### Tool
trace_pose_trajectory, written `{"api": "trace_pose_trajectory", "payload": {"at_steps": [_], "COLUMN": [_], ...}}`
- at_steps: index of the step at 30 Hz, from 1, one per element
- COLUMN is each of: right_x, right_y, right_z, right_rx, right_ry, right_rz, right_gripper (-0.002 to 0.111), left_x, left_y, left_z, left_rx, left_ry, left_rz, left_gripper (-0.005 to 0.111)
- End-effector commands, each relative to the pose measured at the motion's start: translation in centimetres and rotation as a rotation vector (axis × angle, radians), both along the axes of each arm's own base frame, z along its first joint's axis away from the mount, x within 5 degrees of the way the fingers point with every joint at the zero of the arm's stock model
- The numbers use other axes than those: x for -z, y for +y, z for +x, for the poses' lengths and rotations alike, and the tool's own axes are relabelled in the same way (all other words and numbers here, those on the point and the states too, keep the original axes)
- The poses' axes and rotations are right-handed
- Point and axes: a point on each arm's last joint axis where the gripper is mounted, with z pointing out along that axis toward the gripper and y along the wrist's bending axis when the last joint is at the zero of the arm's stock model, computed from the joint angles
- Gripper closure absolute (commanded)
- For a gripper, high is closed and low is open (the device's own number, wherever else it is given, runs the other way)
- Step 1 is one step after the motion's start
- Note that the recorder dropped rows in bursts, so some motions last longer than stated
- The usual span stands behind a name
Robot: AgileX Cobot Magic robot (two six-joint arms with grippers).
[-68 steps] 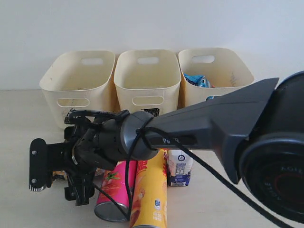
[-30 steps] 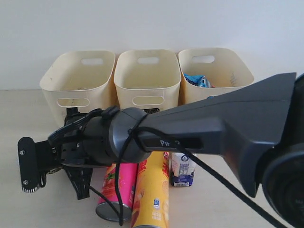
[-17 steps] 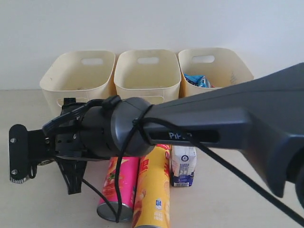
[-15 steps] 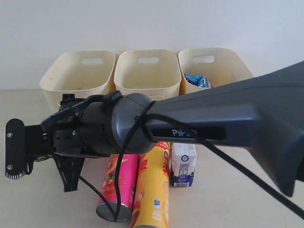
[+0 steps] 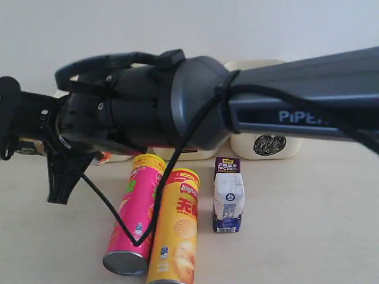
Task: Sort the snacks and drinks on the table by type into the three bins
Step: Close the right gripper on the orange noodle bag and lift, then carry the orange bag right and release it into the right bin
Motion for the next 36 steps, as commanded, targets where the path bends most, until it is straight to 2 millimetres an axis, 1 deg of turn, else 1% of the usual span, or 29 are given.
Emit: {"api": "trace_pose_trajectory", "payload": {"at_steps": [1, 2, 4, 7, 10, 12, 20, 23, 28, 30, 33, 35, 36], "right_x": [-1.7, -1.5, -0.5, 2.5, 4.3, 5.0, 5.0, 4.5, 2.1, 0.3, -1.3, -2.8, -3.1], "right_y": [-0.4, -0.3, 0.1, 0.9, 1.6, 1.7, 1.7, 1.9, 1.4, 0.8, 0.2, -0.7, -1.0], "right_z": [-0.4, -0.5, -0.9, -1.3, -1.2, -1.1, -1.1, -1.1, -1.4, -1.7, -1.9, -2.3, -2.5], "right_rx": [0.018, 0.022, 0.013, -0.067, -0.081, -0.081, -0.097, -0.110, -0.114, -0.100, -0.083, -0.056, -0.042], "right_ry": [0.032, 0.059, 0.140, 0.194, 0.219, 0.224, 0.204, 0.184, 0.159, 0.160, 0.167, 0.186, 0.200], "right_rz": [0.067, 0.075, 0.083, 0.052, 0.071, 0.063, 0.048, 0.074, 0.117, 0.150, 0.184, 0.182, 0.170], "right_gripper": [0.108, 0.108, 0.108, 0.108, 0.108, 0.108, 0.108, 0.108, 0.108, 0.108, 0.108, 0.108, 0.108], "left_x": [-0.2, -0.2, -0.2, -0.2, -0.2, -0.2, -0.2, -0.2, -0.2, -0.2, -0.2, -0.2, -0.2], "left_y": [0.0, 0.0, 0.0, 0.0, 0.0, 0.0, 0.0, 0.0, 0.0, 0.0, 0.0, 0.0, 0.0], "left_z": [0.0, 0.0, 0.0, 0.0, 0.0, 0.0, 0.0, 0.0, 0.0, 0.0, 0.0, 0.0, 0.0], "left_rx": [-0.004, -0.004, -0.004, -0.004, -0.004, -0.004, -0.004, -0.004, -0.004, -0.004, -0.004, -0.004, -0.004], "left_ry": [-0.014, -0.014, -0.014, -0.014, -0.014, -0.014, -0.014, -0.014, -0.014, -0.014, -0.014, -0.014, -0.014], "left_rz": [-0.008, -0.008, -0.008, -0.008, -0.008, -0.008, -0.008, -0.008, -0.008, -0.008, -0.008, -0.008, -0.008], "left_gripper": [0.103, 0.103, 0.103, 0.103, 0.103, 0.103, 0.103, 0.103, 0.103, 0.103, 0.103, 0.103, 0.103]}}
